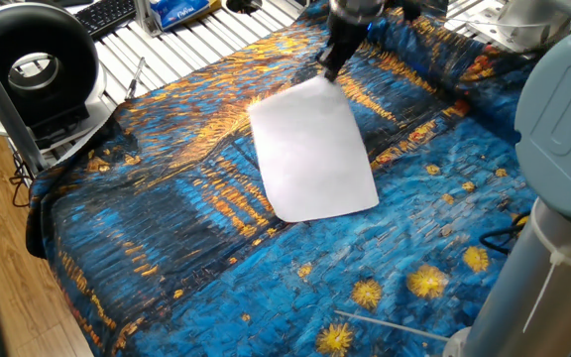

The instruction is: Flip over and spread out the paper that is laid flat on the table

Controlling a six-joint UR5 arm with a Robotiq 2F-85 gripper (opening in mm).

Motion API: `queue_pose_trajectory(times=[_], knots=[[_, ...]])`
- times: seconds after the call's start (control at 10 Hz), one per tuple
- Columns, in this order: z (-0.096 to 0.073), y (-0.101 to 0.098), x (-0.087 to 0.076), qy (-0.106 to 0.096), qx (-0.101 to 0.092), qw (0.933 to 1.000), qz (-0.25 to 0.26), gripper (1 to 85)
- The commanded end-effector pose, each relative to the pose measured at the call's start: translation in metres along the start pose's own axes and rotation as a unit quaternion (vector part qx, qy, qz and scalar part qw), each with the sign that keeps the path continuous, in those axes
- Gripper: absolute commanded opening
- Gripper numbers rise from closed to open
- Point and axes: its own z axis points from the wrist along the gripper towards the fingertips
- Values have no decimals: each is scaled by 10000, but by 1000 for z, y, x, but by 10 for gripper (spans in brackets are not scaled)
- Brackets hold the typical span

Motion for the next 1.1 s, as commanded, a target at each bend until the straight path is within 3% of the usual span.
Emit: queue_pose_trajectory(times=[0.0,0.1,0.3,0.4,0.8,0.9,1.0], knots=[[-48,15,16,159,-28,9998,128,10],[-51,18,17,180,24,9997,138,10],[-23,18,5,63,-63,9999,78,10],[-19,18,0,-23,-69,10000,64,10],[-21,20,-29,-583,-100,9982,-64,10],[-21,20,-31,-616,-110,9980,-84,10],[-21,20,-25,-507,-102,9986,-81,10]])
